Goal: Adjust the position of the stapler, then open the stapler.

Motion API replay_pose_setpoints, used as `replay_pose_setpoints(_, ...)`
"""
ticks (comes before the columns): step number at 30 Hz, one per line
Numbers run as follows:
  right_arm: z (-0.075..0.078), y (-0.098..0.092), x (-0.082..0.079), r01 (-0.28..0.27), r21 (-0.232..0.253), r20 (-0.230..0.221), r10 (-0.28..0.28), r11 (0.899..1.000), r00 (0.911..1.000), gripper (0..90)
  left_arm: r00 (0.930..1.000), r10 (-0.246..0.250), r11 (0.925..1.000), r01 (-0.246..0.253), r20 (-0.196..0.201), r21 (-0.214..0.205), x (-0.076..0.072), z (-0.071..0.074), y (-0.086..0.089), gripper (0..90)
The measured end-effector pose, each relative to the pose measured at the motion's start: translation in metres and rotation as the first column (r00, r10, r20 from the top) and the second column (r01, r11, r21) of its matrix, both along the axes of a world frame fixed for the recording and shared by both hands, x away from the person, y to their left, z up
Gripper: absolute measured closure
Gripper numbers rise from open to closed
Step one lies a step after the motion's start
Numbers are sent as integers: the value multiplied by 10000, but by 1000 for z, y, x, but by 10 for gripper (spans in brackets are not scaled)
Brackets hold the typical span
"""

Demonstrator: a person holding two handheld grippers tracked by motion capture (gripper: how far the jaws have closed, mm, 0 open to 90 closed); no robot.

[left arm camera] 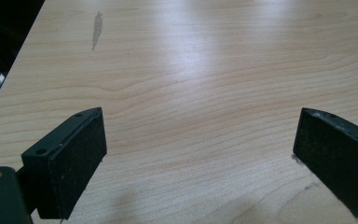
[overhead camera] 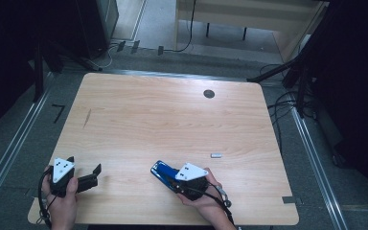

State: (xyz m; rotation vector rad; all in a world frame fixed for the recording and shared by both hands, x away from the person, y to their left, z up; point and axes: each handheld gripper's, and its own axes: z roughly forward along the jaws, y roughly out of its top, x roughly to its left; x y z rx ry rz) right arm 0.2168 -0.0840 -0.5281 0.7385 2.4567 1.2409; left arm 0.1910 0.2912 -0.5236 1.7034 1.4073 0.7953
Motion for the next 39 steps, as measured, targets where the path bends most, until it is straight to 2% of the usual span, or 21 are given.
replay_pose_setpoints(9, -7, -18, -6, -109, 427, -253, 120, 9990, 9996, 666, 10000, -3, 10000, 3, -33, 36, 0, 0, 0, 28)
replay_pose_setpoints(10, -9, -19, -7, 7, 649, -315, 13, 9979, 9995, 565, 10000, 8, 10000, -8, -18, 22, 0, 0, 0, 28)
replay_pose_setpoints(11, -9, -19, -7, 7, 649, -315, 13, 9979, 9995, 565, 10000, 8, 10000, -8, -18, 22, 0, 0, 0, 28)
replay_pose_setpoints(12, -7, -20, -8, 146, 1035, -504, -94, 9945, 9987, 415, 10000, 39, 9999, -39, -27, 116, 0, 0, -1, 28)
replay_pose_setpoints(16, 3, -29, -16, 496, 1408, -482, -432, 9888, 9979, 335, 10000, -40, 9995, 41, -53, 326, -1, 0, -4, 28)
replay_pose_setpoints(19, 5, -36, -23, 722, 1490, -429, -665, 9862, 9969, 343, 9999, -163, 9990, 162, 19, 421, -2, 1, -6, 28)
replay_pose_setpoints(22, 5, -54, -37, 934, 1721, -378, -882, 9806, 9954, 358, 9981, -618, 9980, 618, 46, 95, -6, 7, -17, 37)
replay_pose_setpoints(24, 5, -63, -43, 1042, 1855, -402, -984, 9771, 9943, 387, 9975, -709, 9972, 706, 84, 248, -7, 8, -23, 144)
replay_pose_setpoints(25, 5, -63, -43, 1042, 1855, -402, -984, 9771, 9943, 387, 9959, -899, 9954, 894, 118, 332, -9, 8, -29, 144)
replay_pose_setpoints(26, 4, -72, -48, 1183, 1946, -401, -1127, 9737, 9928, 438, 9905, -1368, 9902, 1362, 173, 320, -13, 9, -42, 214)
replay_pose_setpoints(27, 4, -72, -48, 1183, 1946, -401, -1127, 9737, 9928, 438, 9905, -1368, 9902, 1362, 173, 320, -13, 9, -42, 307)
replay_pose_setpoints(28, 5, -77, -50, 1228, 2044, -436, -1163, 9712, 9923, 464, 9860, -1657, 9860, 1652, 208, 244, -16, 9, -48, 307)
replay_pose_setpoints(30, 5, -84, -52, 1454, 2146, -513, -1375, 9658, 9892, 512, 9752, -2204, 9754, 2203, 204, 67, -20, 10, -60, 436)
replay_pose_setpoints(31, 4, -90, -52, 1670, 2183, -567, -1584, 9615, 9858, 547, 9682, -2494, 9683, 2496, 189, -64, -21, 10, -66, 554)
replay_pose_setpoints(33, 3, -91, -51, 1759, 2172, -590, -1669, 9601, 9842, 568, 9539, -3000, 9533, 3000, 57, -357, -22, 9, -81, 592)
replay_pose_setpoints(34, 2, -92, -49, 1888, 2198, -612, -1796, 9571, 9818, 583, 9374, -3481, 9359, 3473, -38, -596, -23, 6, -95, 667)
replay_pose_setpoints(35, 2, -92, -49, 1888, 2198, -612, -1796, 9571, 9818, 583, 9374, -3481, 9359, 3473, -38, -596, -23, 6, -95, 700)
replay_pose_setpoints(36, 1, -90, -46, 1872, 2174, -763, -1746, 9580, 9817, 595, 9207, -3896, 9195, 3874, -233, -667, -23, 4, -110, 727)
replay_pose_setpoints(37, 1, -89, -45, 1875, 2072, -770, -1750, 9602, 9815, 605, 9207, -3896, 9195, 3874, -233, -667, -23, 4, -110, 759)
replay_pose_setpoints(38, 0, -87, -45, 1891, 1976, -808, -1763, 9619, 9810, 616, 9032, -4277, 9016, 4235, -353, -884, -23, 2, -122, 785)
replay_pose_setpoints(39, 0, -87, -45, 1891, 1976, -808, -1763, 9619, 9810, 616, 9032, -4277, 9016, 4235, -353, -884, -23, 2, -122, 810)
